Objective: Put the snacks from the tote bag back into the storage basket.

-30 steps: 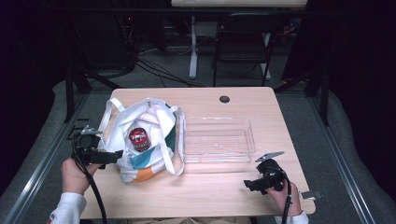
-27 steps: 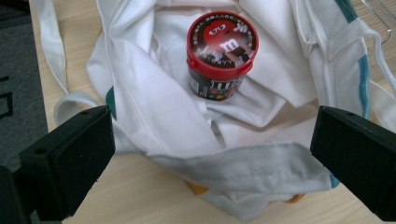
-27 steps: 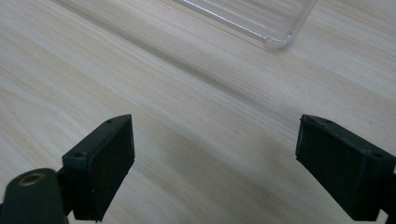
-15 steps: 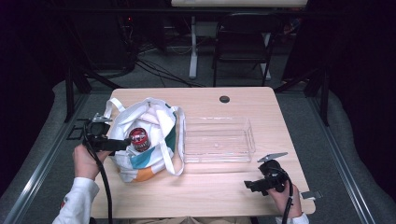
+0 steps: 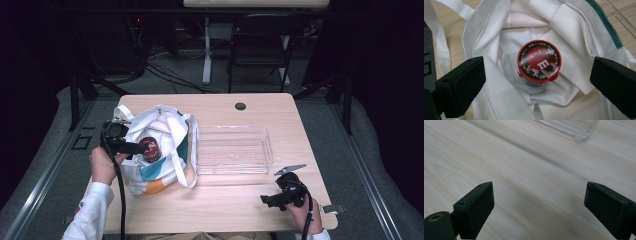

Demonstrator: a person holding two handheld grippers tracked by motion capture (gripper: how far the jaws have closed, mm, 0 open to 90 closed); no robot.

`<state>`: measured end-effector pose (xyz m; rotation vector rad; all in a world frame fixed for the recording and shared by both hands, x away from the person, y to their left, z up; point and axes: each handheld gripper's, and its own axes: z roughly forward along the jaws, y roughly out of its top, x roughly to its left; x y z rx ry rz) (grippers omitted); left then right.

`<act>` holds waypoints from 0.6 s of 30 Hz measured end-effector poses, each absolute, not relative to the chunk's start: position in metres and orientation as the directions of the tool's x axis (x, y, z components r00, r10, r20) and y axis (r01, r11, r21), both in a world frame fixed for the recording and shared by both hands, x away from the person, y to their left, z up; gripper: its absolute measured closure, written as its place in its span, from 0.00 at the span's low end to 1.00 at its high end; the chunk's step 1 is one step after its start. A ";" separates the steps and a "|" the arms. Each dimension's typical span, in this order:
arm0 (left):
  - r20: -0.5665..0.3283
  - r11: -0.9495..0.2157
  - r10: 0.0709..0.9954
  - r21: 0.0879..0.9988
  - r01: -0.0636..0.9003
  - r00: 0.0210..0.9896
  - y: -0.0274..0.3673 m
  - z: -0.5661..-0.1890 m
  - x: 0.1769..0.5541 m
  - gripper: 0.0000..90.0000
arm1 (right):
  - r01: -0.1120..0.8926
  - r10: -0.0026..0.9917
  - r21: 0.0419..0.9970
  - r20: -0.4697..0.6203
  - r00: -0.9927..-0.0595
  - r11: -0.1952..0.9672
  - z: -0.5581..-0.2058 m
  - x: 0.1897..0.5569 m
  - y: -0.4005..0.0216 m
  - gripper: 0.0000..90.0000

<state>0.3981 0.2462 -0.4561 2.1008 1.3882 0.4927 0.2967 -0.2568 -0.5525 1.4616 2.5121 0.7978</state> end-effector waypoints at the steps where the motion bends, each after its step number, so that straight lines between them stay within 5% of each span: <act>1: -0.003 -0.305 0.918 0.634 0.710 0.397 0.244 -0.457 0.401 0.00 | 0.772 0.839 0.501 0.151 -0.522 0.390 -0.553 0.297 -0.257 0.10; 18: -0.028 -0.336 0.914 0.504 0.796 0.404 0.230 -0.477 0.434 0.01 | 0.773 0.838 0.497 0.151 -0.525 0.395 -0.553 0.297 -0.254 0.10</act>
